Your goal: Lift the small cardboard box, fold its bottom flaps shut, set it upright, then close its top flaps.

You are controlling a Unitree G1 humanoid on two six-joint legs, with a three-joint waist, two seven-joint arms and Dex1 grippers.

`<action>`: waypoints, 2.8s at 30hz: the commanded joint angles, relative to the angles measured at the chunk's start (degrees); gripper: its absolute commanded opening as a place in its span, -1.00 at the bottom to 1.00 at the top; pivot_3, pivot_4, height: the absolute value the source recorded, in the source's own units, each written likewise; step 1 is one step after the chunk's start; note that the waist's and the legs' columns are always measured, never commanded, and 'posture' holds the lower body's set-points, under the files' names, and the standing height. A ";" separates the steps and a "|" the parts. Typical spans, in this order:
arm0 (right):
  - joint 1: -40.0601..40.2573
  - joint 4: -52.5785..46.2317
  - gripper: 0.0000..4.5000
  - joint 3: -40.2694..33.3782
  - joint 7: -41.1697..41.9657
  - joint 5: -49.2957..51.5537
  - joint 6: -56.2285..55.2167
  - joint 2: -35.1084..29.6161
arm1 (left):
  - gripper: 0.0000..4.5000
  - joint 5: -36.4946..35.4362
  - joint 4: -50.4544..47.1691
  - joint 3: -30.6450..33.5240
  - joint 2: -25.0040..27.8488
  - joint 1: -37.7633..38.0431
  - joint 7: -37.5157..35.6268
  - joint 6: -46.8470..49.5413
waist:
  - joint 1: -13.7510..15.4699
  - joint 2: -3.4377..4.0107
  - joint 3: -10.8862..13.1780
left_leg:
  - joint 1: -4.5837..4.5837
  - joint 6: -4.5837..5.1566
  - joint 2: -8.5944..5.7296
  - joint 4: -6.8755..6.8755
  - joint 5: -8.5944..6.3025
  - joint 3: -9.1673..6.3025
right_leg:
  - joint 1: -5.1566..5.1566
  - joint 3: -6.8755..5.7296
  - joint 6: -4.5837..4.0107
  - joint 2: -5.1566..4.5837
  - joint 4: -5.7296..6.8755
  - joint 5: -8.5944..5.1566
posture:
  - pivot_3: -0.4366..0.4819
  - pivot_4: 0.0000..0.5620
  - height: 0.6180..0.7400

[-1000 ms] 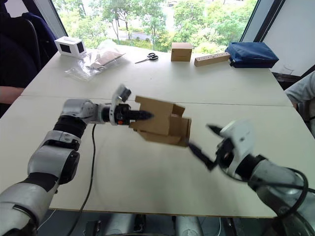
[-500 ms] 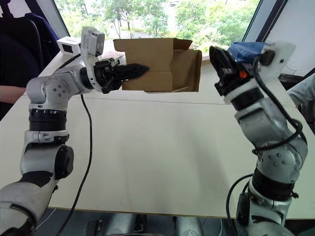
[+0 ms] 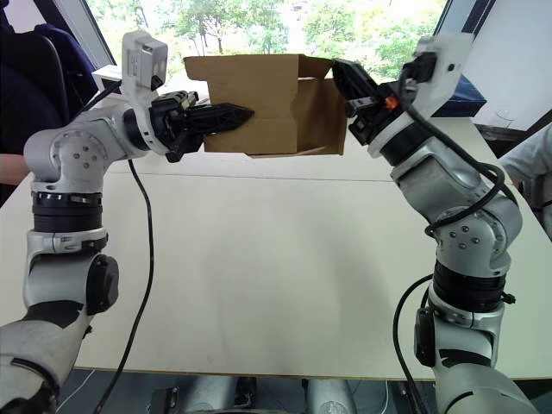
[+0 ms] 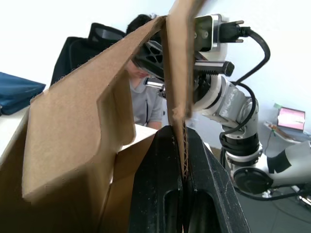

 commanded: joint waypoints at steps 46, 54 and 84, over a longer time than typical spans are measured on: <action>6.18 -11.32 -0.98 4.27 12.39 4.06 5.29 -1.20 | -1.00 -3.14 1.63 -5.90 2.05 -0.19 -5.86 -0.17 | 0.02 0.00 0.02 | -0.02 0.00 0.01 -0.01 0.00 0.00 | -0.02 -0.01 0.00 0.00 -0.03 -0.01 | -0.05 -0.47 1.00; 10.14 -11.83 -0.98 0.04 13.36 4.73 6.50 -5.08 | -1.00 -3.46 1.73 -5.48 3.63 0.25 -6.96 0.68 | 0.16 0.00 0.02 | -0.03 0.00 0.01 -0.01 0.00 -0.01 | -0.03 -0.01 0.00 0.00 -0.04 -0.01 | -0.05 -0.47 1.00; 27.64 -16.84 -0.98 -0.42 13.88 6.98 2.93 -15.18 | -1.00 -7.30 -5.16 -6.21 5.49 2.40 -8.98 4.64 | 0.20 -0.03 0.03 | -0.32 0.02 0.02 0.03 -0.01 -0.04 | -0.09 -0.03 0.03 0.03 -0.41 0.00 | -0.05 -0.47 1.00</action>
